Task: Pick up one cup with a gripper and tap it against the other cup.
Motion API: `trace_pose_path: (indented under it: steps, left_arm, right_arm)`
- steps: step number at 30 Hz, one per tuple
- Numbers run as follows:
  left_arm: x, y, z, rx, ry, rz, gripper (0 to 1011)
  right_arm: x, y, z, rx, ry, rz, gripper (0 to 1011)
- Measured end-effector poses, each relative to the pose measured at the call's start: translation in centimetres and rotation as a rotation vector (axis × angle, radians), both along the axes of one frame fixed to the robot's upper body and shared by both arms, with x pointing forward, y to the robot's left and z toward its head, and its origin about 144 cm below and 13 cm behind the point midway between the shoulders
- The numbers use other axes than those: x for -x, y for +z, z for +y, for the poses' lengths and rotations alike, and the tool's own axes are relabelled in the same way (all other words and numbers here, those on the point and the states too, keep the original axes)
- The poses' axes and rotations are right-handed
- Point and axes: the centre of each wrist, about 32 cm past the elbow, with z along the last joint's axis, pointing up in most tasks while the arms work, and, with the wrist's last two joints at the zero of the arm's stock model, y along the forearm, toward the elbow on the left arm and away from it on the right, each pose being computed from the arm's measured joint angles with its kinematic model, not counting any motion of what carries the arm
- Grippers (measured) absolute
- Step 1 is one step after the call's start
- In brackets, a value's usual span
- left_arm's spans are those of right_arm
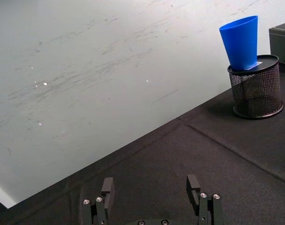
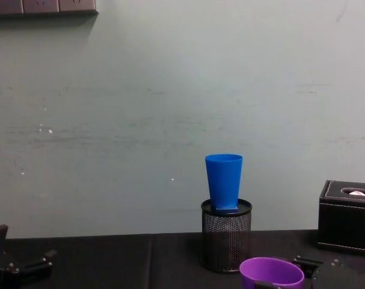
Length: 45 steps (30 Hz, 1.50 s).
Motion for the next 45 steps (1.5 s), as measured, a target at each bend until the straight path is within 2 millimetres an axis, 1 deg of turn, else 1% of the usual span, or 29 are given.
trace_pose_path:
  steps: [9, 10, 11, 16, 20, 31, 41, 45]
  left_arm:
    - [0.0, 0.0, 0.0, 0.0, 0.0, 0.0, 1011]
    - [0.0, 0.0, 0.0, 0.0, 0.0, 0.0, 1011]
    - [0.0, 0.0, 0.0, 0.0, 0.0, 0.0, 1011]
    - [0.0, 0.0, 0.0, 0.0, 0.0, 0.0, 1011]
    - [0.0, 0.0, 0.0, 0.0, 0.0, 0.0, 1011]
    - [0.0, 0.0, 0.0, 0.0, 0.0, 0.0, 1011]
    - [0.0, 0.0, 0.0, 0.0, 0.0, 0.0, 1011]
    - [0.0, 0.0, 0.0, 0.0, 0.0, 0.0, 1011]
  right_arm:
    - [0.0, 0.0, 0.0, 0.001, 0.0, 0.0, 735]
    - [0.0, 0.0, 0.0, 0.001, 0.0, 0.0, 776]
    - [0.0, 0.0, 0.0, 0.001, 0.0, 0.0, 790]
    - [0.0, 0.0, 0.0, 0.001, 0.0, -0.001, 939]
    - [0.0, 0.0, 0.0, 0.001, 0.0, -0.001, 1003]
    - [0.0, 0.2, 0.1, 0.004, 0.002, -0.012, 1000]
    - [0.4, 1.7, 0.2, -0.046, -0.044, -0.076, 1000]
    - [0.8, 2.6, 0.1, -0.091, -0.135, -0.088, 1000]
